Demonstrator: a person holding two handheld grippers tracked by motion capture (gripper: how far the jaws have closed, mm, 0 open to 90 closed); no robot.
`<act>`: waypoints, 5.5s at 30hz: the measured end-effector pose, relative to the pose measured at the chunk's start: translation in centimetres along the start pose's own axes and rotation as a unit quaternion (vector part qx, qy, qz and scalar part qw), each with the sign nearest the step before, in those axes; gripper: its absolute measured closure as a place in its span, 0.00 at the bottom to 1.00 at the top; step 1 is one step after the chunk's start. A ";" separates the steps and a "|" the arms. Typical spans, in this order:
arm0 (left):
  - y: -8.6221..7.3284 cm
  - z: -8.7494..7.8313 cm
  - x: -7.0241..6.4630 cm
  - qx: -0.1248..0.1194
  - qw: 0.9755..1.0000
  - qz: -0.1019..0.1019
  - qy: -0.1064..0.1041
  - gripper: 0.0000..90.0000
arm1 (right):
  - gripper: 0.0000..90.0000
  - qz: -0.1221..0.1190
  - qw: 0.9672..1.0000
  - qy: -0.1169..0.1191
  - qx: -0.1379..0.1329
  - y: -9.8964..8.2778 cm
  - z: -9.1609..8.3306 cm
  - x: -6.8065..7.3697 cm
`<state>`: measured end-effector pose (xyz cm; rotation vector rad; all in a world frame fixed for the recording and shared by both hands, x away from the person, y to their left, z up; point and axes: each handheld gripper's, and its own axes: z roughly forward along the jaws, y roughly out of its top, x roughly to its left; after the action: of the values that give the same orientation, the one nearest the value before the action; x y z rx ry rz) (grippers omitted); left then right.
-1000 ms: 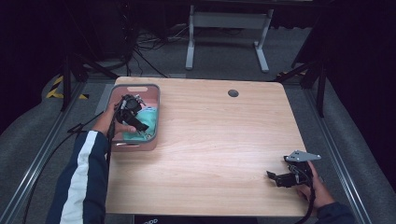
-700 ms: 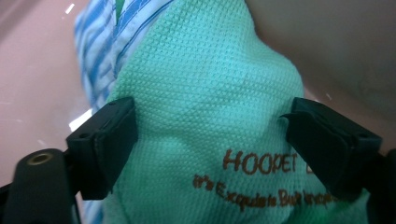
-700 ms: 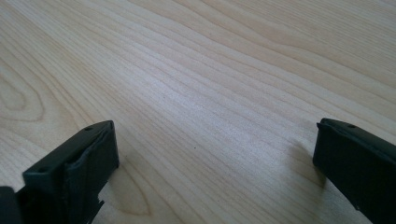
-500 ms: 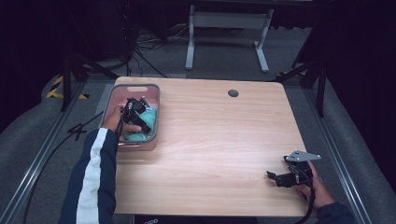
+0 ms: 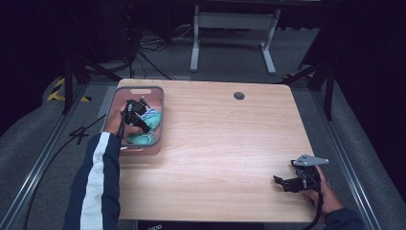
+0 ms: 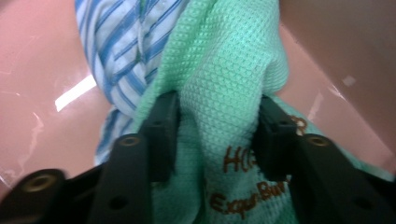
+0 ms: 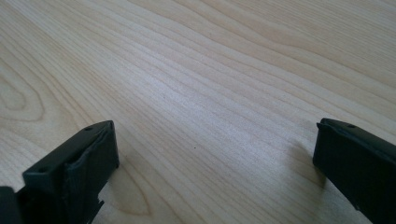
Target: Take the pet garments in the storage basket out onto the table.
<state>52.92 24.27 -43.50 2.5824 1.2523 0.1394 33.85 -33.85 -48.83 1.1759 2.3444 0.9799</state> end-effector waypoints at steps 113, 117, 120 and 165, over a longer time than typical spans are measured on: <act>4.8 -6.6 -20.2 -0.185 0.950 0.248 -0.038 0.85 | 0.01 0.004 1.000 -0.001 -0.001 0.0 0.0 0.1; 5.4 -4.9 -20.8 -0.168 0.954 0.243 -0.043 0.85 | 0.01 0.004 1.000 -0.002 -0.001 0.0 0.0 0.1; 5.6 -4.1 -20.9 -0.163 0.955 0.241 -0.046 0.85 | 0.01 0.004 1.000 -0.002 -0.001 0.0 0.0 0.1; 6.5 0.8 -23.7 -0.132 0.958 0.249 -0.052 0.47 | 0.01 0.004 1.000 -0.001 -0.001 0.0 -0.1 0.1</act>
<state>43.19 1.74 -41.71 2.5662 0.4844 0.2442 33.75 -33.84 -48.83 1.1854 2.3371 0.9834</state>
